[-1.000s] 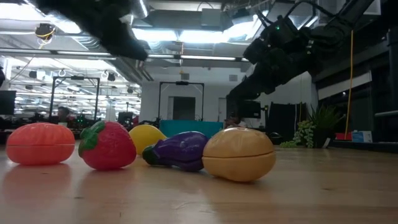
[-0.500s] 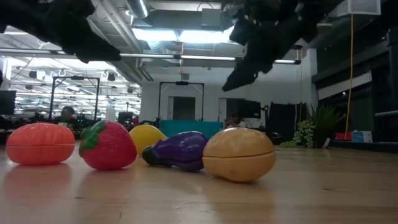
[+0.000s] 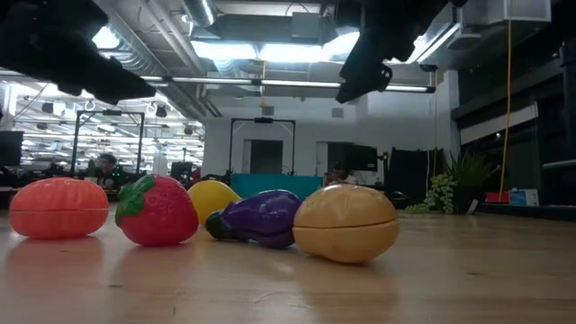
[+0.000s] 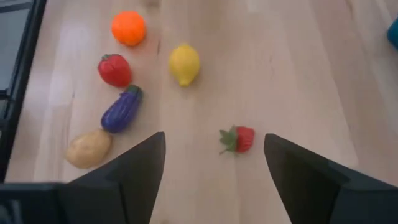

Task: Pick and placing Produce into tupperware
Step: Put the strawberry into the blue bin

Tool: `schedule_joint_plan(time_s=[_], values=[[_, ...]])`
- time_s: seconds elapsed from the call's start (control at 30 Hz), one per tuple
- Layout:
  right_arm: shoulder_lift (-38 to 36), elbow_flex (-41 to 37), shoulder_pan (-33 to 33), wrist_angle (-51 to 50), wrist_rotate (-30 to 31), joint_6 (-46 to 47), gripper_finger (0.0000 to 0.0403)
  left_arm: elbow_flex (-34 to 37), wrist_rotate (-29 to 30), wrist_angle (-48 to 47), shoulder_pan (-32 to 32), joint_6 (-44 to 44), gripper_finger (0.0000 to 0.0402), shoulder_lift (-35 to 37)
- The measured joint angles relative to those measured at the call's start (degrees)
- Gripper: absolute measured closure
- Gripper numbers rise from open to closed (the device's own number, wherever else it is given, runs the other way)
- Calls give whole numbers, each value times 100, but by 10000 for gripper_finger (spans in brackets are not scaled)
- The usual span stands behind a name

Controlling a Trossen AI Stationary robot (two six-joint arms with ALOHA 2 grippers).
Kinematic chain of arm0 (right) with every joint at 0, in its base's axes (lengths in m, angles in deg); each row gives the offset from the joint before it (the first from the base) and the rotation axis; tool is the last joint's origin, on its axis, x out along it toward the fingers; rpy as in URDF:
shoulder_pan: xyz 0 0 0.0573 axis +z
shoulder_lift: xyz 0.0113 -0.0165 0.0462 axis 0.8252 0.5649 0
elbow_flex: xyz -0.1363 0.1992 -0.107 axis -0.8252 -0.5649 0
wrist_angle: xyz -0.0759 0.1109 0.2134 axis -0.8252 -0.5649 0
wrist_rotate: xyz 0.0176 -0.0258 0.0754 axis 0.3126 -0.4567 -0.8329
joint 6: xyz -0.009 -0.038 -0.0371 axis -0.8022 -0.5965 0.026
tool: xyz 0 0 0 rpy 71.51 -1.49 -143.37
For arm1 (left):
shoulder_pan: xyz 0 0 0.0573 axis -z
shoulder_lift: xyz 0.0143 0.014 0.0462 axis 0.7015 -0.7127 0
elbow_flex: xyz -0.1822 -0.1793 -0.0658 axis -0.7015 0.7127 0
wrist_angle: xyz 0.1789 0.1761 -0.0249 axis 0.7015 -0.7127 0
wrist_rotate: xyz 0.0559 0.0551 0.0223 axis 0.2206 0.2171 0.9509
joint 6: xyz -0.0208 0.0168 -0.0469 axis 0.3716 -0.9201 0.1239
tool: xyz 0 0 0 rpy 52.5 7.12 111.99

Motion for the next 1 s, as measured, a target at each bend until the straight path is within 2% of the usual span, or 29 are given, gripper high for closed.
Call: schedule_joint_plan(time_s=[0.2,0.37,0.77,1.0], values=[[0,-20,357,-12,882,772,130,29,-1008,4,110,-413,254,285],[96,-20,497,56,1432,1350,130,29,-1177,-110,108,-458,264,455],[1125,12,453,447,1477,1972,130,27,-1247,-476,105,-152,286,475],[1580,408,332,424,1326,2403,130,25,-1247,-523,105,-138,294,475]])
